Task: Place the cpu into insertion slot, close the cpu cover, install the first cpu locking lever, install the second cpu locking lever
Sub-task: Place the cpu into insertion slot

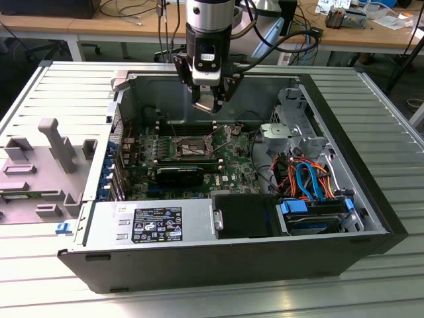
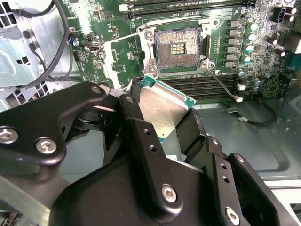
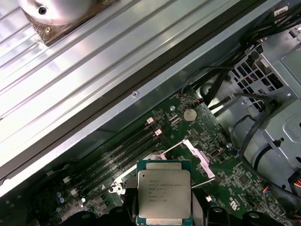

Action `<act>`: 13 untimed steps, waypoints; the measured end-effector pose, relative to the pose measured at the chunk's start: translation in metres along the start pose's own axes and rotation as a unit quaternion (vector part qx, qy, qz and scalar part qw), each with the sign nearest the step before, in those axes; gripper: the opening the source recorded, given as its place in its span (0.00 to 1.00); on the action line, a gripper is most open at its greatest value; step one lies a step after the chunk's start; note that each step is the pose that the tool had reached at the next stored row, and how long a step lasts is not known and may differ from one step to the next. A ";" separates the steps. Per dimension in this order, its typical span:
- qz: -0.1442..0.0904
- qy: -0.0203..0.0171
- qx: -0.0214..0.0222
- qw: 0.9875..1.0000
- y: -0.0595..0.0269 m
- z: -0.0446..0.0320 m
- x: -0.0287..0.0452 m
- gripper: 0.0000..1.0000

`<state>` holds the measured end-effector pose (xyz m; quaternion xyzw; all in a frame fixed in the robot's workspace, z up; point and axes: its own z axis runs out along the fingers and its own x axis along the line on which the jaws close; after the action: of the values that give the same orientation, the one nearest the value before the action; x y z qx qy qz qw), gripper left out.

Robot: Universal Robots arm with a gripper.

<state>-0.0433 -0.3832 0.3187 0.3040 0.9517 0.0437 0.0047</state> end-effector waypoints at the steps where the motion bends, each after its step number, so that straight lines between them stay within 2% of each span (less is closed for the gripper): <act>1: 0.001 0.000 0.000 1.000 0.0000 0.0000 0.0000 0.55; 13: 0.010 -0.001 0.000 1.000 -0.0001 0.0006 0.0000 0.55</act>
<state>-0.0433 -0.3832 0.3181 0.3138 0.9485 0.0436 0.0052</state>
